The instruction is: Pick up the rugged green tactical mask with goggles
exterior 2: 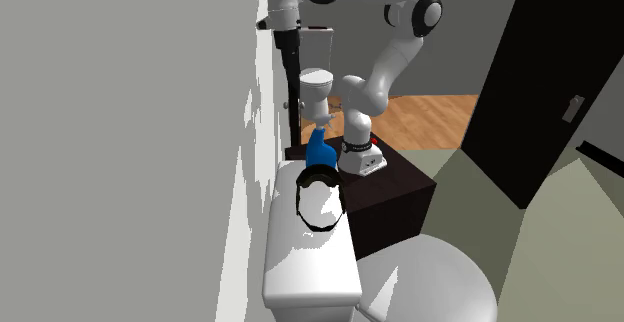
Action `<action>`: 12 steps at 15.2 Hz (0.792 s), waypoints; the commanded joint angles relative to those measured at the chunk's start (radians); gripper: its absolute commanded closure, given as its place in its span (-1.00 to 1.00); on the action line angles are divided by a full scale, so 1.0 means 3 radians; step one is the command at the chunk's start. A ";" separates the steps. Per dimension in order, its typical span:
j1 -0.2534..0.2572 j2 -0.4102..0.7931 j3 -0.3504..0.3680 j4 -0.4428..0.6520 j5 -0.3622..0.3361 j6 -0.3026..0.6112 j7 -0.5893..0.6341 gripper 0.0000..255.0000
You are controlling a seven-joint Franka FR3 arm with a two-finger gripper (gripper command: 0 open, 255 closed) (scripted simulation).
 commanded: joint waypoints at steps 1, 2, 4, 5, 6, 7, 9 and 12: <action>0.0000 0.0000 0.0000 0.0000 0.0000 0.0000 0.0000 -1.00; 0.0014 -0.0022 0.0111 -0.0066 0.0025 0.0060 0.0113 -1.00; 0.0043 -0.0042 0.0336 -0.0181 0.0077 0.0181 0.0339 -1.00; 0.0058 -0.0040 0.0451 -0.0230 0.0104 0.0243 0.0452 -1.00; 0.0074 -0.0030 0.0565 -0.0274 0.0130 0.0305 0.0567 -1.00; 0.0089 -0.0011 0.0681 -0.0312 0.0155 0.0369 0.0682 -1.00; 0.0115 0.0052 0.0915 -0.0371 0.0200 0.0498 0.0915 -1.00; 0.0136 0.0212 0.1272 -0.0415 0.0248 0.0696 0.1274 -1.00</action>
